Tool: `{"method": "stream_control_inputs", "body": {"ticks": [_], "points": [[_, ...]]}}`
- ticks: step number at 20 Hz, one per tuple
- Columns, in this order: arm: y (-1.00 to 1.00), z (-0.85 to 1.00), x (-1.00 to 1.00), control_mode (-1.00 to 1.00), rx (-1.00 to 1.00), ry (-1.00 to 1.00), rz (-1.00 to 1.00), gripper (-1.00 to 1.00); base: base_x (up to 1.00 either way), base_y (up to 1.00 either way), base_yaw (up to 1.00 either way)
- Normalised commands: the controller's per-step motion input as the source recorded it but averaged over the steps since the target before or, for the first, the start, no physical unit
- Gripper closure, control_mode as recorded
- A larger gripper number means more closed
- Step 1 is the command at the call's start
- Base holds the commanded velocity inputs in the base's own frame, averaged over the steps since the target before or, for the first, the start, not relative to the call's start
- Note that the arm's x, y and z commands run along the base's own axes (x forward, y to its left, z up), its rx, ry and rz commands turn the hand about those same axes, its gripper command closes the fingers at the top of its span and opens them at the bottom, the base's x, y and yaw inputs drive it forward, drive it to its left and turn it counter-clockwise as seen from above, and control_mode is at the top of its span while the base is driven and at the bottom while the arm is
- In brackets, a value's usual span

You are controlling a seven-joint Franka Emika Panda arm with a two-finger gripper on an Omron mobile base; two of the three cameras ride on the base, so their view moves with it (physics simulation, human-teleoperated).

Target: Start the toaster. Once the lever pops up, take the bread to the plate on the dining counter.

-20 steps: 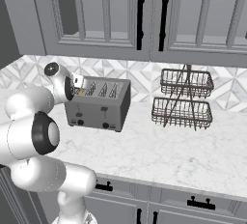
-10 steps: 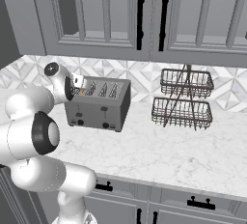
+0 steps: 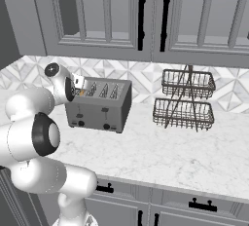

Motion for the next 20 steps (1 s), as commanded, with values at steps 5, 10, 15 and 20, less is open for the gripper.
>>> {"method": "stream_control_inputs", "body": {"ticks": [5, 10, 15, 20], "points": [[0.0, 0.0, 0.0, -1.0, 0.0, 0.0, 0.0, -1.0, 0.0, 0.0, 0.0], [0.0, 0.0, 0.0, -1.0, 0.0, 0.0, 0.0, -1.0, 0.0, 0.0, 0.0], [0.0, 0.0, 0.0, -1.0, 0.0, 0.0, 0.0, -1.0, 0.0, 0.0, 0.0], [0.0, 0.0, 0.0, -1.0, 0.0, 0.0, 0.0, -1.0, 0.0, 0.0, 0.0]]}}
